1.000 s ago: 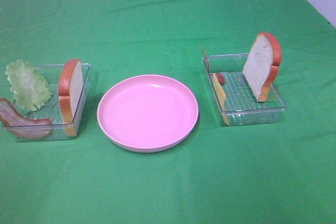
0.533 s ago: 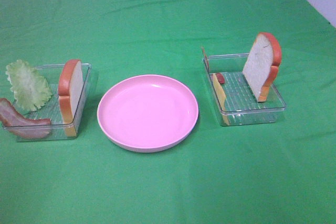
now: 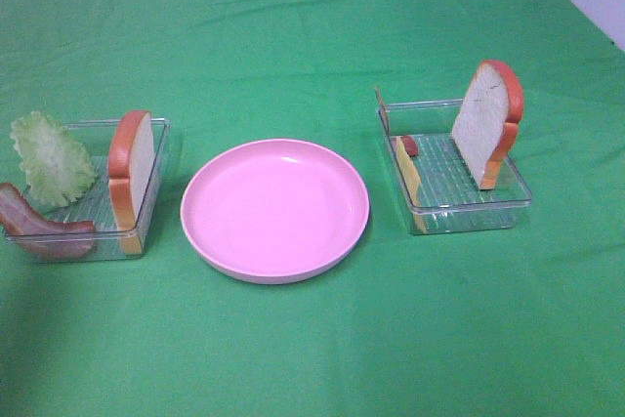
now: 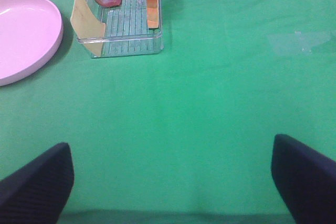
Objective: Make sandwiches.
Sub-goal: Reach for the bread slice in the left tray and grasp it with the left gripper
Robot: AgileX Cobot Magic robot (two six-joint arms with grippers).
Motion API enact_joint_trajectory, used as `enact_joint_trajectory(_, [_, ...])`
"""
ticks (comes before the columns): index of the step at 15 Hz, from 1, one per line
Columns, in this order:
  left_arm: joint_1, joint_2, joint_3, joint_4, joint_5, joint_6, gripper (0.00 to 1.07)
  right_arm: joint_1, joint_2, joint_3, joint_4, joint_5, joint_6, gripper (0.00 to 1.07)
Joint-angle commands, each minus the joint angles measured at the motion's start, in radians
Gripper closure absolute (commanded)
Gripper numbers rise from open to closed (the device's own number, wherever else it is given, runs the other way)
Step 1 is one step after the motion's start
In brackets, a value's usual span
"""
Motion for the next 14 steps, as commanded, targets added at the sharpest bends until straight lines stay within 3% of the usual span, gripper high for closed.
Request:
enact_joint_trajectory(1, [-0.005,0.131,-0.094,-0.051,0.102,0.004,0.06,-0.001,-0.025,0.002,0.000,-0.004,-0.010,0.09])
enact_joint_trajectory(4, [-0.049,0.293,-0.225,-0.125,0.102,-0.006,0.06,-0.001,-0.025,0.002,0.000,-0.004,-0.010,0.09])
enact_joint_trajectory(7, [-0.197,0.429,-0.299,-0.091,0.102,-0.134,0.06,-0.001,-0.025,0.002,0.000,-0.004,-0.010,0.09])
enact_joint_trajectory(11, [-0.330,0.564,-0.315,-0.091,0.102,-0.224,0.06,-0.001,-0.025,0.002,0.000,-0.004,-0.010,0.09])
enact_joint_trajectory(14, [-0.373,0.640,-0.316,-0.074,0.075,-0.253,0.06,-0.001,-0.025,0.002,0.000,-0.004,-0.010,0.09])
